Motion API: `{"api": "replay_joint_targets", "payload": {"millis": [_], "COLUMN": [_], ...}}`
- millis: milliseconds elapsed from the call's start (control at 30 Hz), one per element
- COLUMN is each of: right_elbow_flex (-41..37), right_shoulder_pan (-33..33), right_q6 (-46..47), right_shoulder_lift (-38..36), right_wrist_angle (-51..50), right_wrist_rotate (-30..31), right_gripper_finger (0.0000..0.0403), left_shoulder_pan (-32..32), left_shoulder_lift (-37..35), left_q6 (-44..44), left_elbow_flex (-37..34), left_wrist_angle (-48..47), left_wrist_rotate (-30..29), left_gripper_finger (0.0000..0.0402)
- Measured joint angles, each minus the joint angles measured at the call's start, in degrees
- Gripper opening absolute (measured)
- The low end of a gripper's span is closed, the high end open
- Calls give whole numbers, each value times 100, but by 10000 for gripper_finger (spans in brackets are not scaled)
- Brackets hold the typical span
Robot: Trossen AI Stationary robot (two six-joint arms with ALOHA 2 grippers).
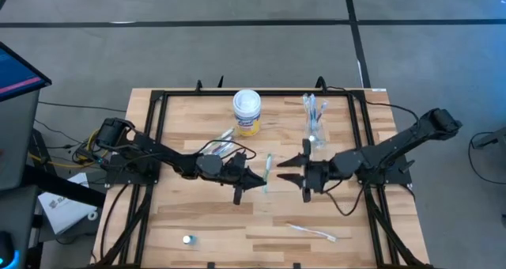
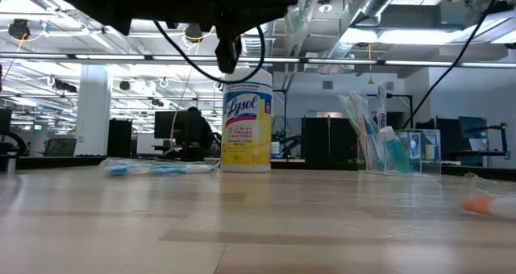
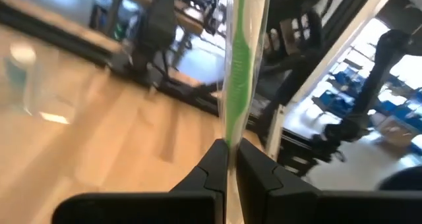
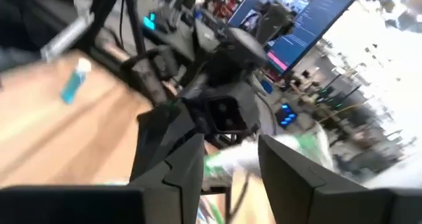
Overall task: Pick & Place toothbrushing station
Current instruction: Put the bottom green toothbrush into the transparent organizer
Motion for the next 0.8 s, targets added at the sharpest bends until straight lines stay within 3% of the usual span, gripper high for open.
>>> {"api": "replay_joint_targets", "payload": {"millis": [200,433,800], "right_elbow_flex": [0,12,482], "right_shoulder_pan": [441,765,805], "right_q6": [-1301,-2123,-2778], "right_shoulder_lift": [439,883,1740], "right_wrist_angle": [113,403,319], "right_wrist_rotate": [1027,1702,2756], "right_gripper_finger": [142,157,180], "left_shoulder_pan": [327,671,827], "left_shoulder_lift": [-2,-1,-1], "left_q6": [-1101,-2141,-3168], "left_elbow_flex": [0,0,0], "left_wrist_angle": [-328,-382,-382], "left_wrist_rotate": [930,1921,2680], "left_gripper_finger": [5,5,5]}}
